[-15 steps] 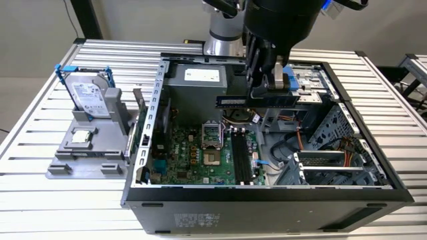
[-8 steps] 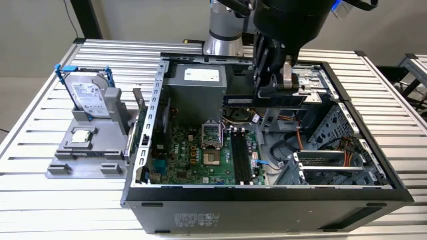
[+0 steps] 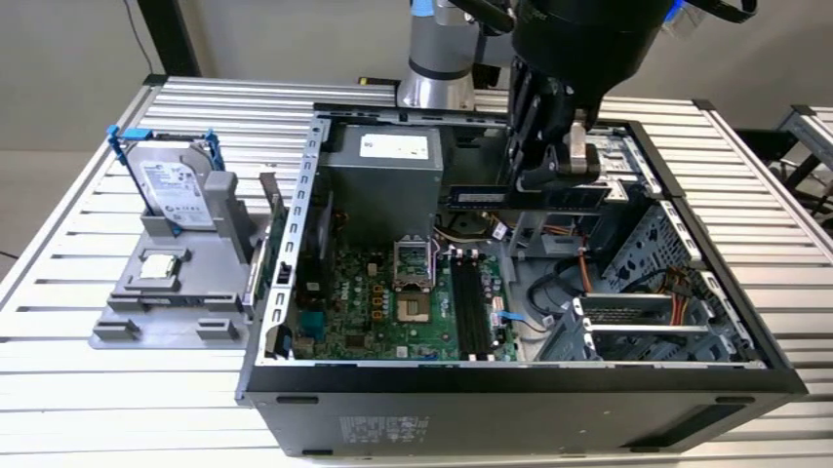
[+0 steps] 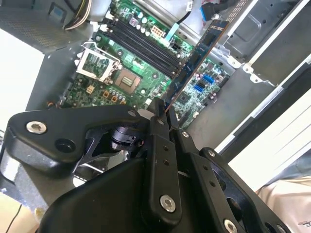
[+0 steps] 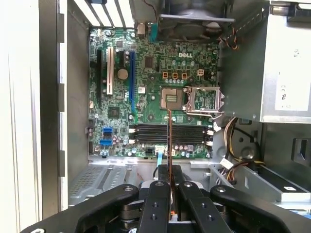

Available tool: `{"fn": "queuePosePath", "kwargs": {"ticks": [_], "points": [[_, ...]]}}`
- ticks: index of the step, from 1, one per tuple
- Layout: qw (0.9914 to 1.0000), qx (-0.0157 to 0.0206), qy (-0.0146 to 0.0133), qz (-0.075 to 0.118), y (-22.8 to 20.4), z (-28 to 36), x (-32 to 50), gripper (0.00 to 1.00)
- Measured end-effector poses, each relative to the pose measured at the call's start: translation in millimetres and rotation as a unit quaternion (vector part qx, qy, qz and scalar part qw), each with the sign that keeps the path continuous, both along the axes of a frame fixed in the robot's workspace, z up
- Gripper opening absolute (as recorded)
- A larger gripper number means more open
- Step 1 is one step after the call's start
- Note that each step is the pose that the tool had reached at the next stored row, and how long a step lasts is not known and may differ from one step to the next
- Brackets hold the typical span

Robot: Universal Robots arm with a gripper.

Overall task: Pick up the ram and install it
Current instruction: 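Pick up the ram and move it above insertion slot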

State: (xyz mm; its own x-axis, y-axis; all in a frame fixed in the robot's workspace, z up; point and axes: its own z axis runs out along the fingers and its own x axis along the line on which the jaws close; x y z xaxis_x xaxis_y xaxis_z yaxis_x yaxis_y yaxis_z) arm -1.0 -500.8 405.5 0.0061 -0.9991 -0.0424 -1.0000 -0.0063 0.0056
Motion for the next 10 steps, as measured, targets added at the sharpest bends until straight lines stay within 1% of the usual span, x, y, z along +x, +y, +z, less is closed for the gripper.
{"fn": "queuePosePath", "kwargs": {"ticks": [7,10], "points": [[1.0,0.0,0.0,0.0,0.1,0.0,1.3,0.0],[1.0,0.0,0.0,0.0,2.3,0.0,1.3,0.0]]}}
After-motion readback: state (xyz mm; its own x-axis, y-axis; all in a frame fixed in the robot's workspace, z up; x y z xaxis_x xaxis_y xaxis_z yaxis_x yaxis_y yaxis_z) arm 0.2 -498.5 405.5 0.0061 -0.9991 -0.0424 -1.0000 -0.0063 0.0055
